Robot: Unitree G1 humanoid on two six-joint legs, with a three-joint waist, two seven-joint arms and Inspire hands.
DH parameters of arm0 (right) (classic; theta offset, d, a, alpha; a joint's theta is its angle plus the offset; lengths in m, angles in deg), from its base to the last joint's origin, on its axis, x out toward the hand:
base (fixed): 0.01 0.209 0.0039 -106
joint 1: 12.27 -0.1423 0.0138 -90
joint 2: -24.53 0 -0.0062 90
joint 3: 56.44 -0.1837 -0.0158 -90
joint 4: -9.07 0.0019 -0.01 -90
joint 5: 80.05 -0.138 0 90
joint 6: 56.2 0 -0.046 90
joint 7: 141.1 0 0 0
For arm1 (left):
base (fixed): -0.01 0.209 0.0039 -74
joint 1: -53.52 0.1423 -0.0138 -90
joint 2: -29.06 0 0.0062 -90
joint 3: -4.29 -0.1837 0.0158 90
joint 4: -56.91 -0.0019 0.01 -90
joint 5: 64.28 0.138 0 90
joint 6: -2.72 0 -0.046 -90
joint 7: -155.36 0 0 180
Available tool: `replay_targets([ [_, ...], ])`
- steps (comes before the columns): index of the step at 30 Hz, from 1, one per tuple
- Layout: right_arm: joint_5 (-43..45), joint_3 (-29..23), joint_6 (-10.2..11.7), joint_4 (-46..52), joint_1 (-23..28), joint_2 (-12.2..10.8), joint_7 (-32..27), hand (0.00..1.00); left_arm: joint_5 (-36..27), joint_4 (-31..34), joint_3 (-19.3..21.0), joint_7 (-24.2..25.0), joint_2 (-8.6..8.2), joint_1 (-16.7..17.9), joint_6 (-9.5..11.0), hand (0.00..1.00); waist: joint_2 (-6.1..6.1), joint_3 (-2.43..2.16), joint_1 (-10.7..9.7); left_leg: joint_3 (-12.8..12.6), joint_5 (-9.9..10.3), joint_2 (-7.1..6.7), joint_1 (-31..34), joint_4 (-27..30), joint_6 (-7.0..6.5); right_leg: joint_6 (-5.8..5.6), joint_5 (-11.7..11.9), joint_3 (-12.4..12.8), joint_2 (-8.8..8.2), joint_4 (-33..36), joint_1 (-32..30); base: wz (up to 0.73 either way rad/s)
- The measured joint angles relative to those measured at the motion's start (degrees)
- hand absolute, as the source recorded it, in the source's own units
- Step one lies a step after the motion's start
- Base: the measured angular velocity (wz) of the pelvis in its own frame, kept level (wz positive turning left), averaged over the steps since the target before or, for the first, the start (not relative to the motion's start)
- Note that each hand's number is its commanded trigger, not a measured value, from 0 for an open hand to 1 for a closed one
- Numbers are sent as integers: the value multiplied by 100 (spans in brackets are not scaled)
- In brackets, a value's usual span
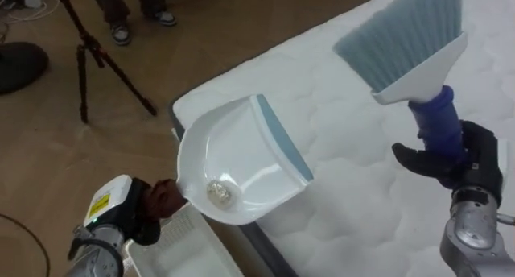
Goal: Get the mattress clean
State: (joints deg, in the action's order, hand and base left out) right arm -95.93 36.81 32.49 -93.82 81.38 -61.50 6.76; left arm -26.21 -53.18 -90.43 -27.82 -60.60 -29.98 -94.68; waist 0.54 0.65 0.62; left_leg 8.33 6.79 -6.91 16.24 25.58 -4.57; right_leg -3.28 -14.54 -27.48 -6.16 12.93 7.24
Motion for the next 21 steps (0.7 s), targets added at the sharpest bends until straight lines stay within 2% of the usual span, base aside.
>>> replay_targets([
  [1,13,-2,0,0,12,-3,-10,0,-8,-14,0,0,1,-2,-6,100,0,-1,-40,-400,6,166,25,9,-16,-36,-55,-144,-35,41,4,84],
  [2,32,-14,0,0,18,-7,-21,0,-16,-28,-4,16,-1,-1,-9,100,-12,4,-24,-1072,61,457,43,87,-89,-107,-153,-347,-153,195,2,56],
  [3,31,-41,2,1,12,-7,-16,0,-15,-27,-4,55,-1,-1,-8,100,-58,15,-7,-1275,124,487,65,104,-157,-167,-221,-394,-212,328,-17,34],
  [4,28,-41,1,1,12,-11,-11,0,-15,-26,1,67,5,2,-9,100,-60,10,43,-1219,131,416,48,84,-168,-177,-233,-378,-224,404,-35,29],
  [5,25,-36,-1,0,18,-14,10,0,-14,-15,4,108,41,0,-8,100,-65,11,93,-1035,132,236,29,63,-187,-219,-266,-253,-273,553,-56,49],
  [6,10,-37,-2,-3,27,-13,46,0,-17,-12,5,126,62,-9,-7,100,-69,8,65,-913,121,102,21,60,-271,-183,-333,-49,-344,818,-148,56],
  [7,8,-36,-2,-4,27,-13,58,0,-16,-8,6,126,67,-14,-7,100,-70,7,65,-883,124,69,18,58,-296,-146,-357,62,-394,1038,-243,50],
  [8,16,-36,-2,-3,27,-15,108,0,-11,4,7,131,85,-30,7,100,-78,3,123,-791,111,-8,18,50,-363,-112,-375,292,-473,1472,-446,33],
  [9,16,-35,-2,-3,13,-15,114,0,-16,3,15,131,96,-43,36,100,-76,4,163,-728,126,-74,13,39,-450,-71,-400,583,-473,1765,-626,36],
  [10,14,-36,0,-8,7,-15,114,0,-16,3,15,134,98,-42,40,100,-79,3,154,-659,117,-122,6,31,-475,-47,-427,690,-455,1901,-705,38],
  [12,9,-9,0,-122,38,-29,110,0,-35,3,11,173,112,-42,45,100,-106,20,133,-389,76,-221,-87,-4,-526,30,-511,1058,-212,2293,-1092,44],
  [13,13,-4,-1,-162,51,-39,110,0,-46,3,11,178,118,-42,45,100,-110,22,120,-289,69,-252,-121,-14,-530,31,-512,1125,-132,2291,-1184,51],
  [14,13,-4,-4,-225,50,-53,99,0,-36,3,12,179,133,-44,50,100,-114,34,110,-87,48,-338,-186,-40,-528,38,-512,1355,34,2234,-1362,67],
  [15,13,-7,-4,-267,51,-53,87,0,-37,6,12,192,147,-44,52,100,-113,41,18,121,9,-418,-238,-75,-520,55,-504,1562,159,2039,-1500,72],
  [16,13,-8,-4,-293,51,-53,76,0,-37,9,12,202,154,-45,56,100,-107,44,-22,223,-16,-459,-267,-100,-514,81,-487,1672,203,1933,-1555,86],
  [17,21,-10,-4,-370,48,-53,33,0,-36,33,11,250,172,-61,57,100,-95,45,-75,320,-37,-489,-290,-114,-506,146,-402,1887,276,1713,-1674,75],
  [18,44,-15,-4,-446,41,-53,10,0,-34,82,11,291,209,-67,57,100,-69,40,-88,320,-38,-496,-269,-84,-506,162,-266,2052,294,1518,-1767,68],
  [19,46,-14,-4,-469,42,-56,-3,0,-35,92,12,300,238,-68,60,100,-48,44,-85,320,-38,-507,-268,-80,-507,124,-196,2128,326,1449,-1793,53],
  [21,45,-39,-4,-500,43,-56,-62,0,-30,91,36,378,334,-67,47,100,-30,33,-75,434,-46,-601,-266,-96,-494,163,143,2172,343,1208,-1796,49],
])
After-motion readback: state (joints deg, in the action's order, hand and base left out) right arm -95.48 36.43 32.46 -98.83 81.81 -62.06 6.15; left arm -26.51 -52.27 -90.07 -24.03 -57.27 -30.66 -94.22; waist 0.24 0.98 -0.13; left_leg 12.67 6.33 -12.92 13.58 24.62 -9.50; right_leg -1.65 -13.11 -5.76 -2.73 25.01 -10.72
